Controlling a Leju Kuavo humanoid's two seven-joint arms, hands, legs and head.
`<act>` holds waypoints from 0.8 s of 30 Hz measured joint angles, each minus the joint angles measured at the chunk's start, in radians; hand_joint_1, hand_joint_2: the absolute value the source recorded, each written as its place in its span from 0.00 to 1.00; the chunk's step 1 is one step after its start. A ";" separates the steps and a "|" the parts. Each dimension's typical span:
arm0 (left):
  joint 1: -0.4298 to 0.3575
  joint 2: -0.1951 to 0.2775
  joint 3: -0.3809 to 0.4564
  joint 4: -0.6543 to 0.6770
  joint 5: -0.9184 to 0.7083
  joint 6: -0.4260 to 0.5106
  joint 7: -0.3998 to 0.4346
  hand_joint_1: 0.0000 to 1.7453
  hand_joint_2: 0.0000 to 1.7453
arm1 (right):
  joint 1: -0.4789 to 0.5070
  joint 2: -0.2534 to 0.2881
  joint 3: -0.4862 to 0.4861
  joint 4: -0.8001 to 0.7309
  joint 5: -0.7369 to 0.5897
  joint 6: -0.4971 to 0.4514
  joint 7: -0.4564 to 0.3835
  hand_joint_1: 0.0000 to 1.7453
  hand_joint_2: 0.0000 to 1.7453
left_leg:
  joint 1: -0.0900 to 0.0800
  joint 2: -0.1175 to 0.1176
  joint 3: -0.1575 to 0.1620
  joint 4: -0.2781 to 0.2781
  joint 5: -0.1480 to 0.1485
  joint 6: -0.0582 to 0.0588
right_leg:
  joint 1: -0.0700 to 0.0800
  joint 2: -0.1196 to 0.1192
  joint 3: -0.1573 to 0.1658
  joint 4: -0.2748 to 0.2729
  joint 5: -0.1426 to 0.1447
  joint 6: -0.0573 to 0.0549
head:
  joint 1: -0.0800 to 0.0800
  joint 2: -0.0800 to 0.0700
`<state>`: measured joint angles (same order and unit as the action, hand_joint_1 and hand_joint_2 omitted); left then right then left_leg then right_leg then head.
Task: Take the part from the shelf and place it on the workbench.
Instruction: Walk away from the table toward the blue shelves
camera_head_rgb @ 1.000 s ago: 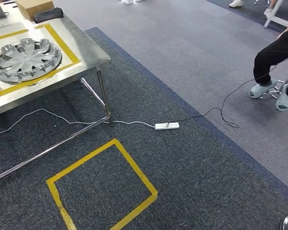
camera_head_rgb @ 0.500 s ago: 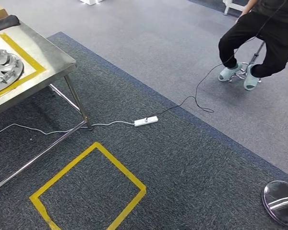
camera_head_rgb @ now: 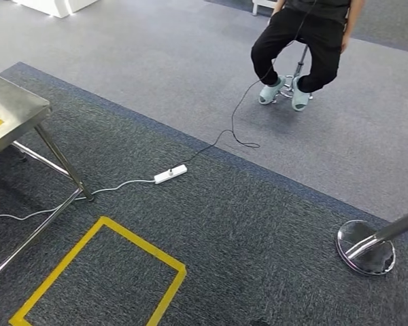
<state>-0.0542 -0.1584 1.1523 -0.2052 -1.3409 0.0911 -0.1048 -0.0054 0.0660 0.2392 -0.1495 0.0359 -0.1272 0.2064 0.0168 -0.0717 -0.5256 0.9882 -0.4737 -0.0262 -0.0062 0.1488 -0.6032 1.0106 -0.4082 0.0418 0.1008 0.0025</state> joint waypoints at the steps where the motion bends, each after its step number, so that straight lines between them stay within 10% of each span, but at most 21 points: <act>1: -0.001 -0.001 0.000 0.000 0.000 -0.001 0.000 0.00 0.00 | 0.004 0.000 0.000 0.000 0.000 0.000 0.000 0.00 0.00 | 0.000 0.012 0.000 -0.002 0.003 0.007 | -0.002 0.001 -0.004 -0.002 0.002 0.006 | 0.000 0.000; 5: 0.001 0.000 0.001 0.000 0.000 -0.002 -0.002 0.00 0.00 | 0.005 0.000 0.000 0.000 0.000 0.000 0.001 0.00 0.00 | -0.001 0.068 0.000 -0.007 0.009 0.029 | 0.004 -0.112 -0.078 0.152 -0.091 0.021 | 0.011 0.000; 8: 0.005 0.002 0.002 0.000 0.000 -0.003 -0.002 0.00 0.00 | 0.003 0.000 0.000 0.000 -0.001 0.000 0.001 0.00 0.00 | -0.006 0.115 0.000 -0.006 0.008 0.030 | 0.001 -0.143 -0.132 0.288 -0.143 0.026 | 0.013 0.000; 13: 0.002 0.002 0.002 0.000 0.000 -0.004 -0.002 0.00 0.00 | 0.000 0.000 0.000 0.000 -0.001 -0.002 0.001 0.00 0.00 | -0.013 0.172 0.011 -0.003 -0.002 0.014 | 0.004 -0.219 0.026 0.025 -0.041 0.012 | 0.011 0.000; 16: -0.001 0.002 0.002 0.000 0.000 -0.004 -0.001 0.00 0.00 | -0.002 0.000 0.000 0.000 -0.001 -0.003 0.001 0.00 0.00 | -0.015 0.201 0.016 -0.006 -0.004 -0.003 | 0.008 -0.197 0.025 0.009 -0.034 -0.011 | 0.008 0.000; 21: -0.002 -0.001 0.002 0.000 0.000 -0.003 -0.001 0.00 0.00 | -0.002 0.000 0.000 0.000 -0.001 -0.003 0.002 0.00 0.00 | -0.008 0.099 -0.034 0.112 -0.091 -0.019 | 0.001 -0.151 0.022 -0.002 -0.020 -0.034 | 0.003 0.000; 24: 0.000 -0.001 0.002 0.000 0.000 -0.003 -0.001 0.00 0.00 | -0.003 0.000 0.000 0.000 -0.001 -0.003 0.002 0.00 0.00 | -0.008 0.090 -0.065 0.172 -0.112 -0.019 | 0.001 -0.134 0.020 -0.002 -0.019 -0.035 | 0.002 0.000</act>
<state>-0.0538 -0.1591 1.1542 -0.2052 -1.3414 0.0877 -0.1056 -0.0079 0.0656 0.2392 -0.1499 0.0351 -0.1300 0.2079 0.0089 0.0183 -0.5903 1.1603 -0.5852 -0.0455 -0.0048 0.0147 -0.5828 1.0084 -0.4274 0.0071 0.1029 0.0027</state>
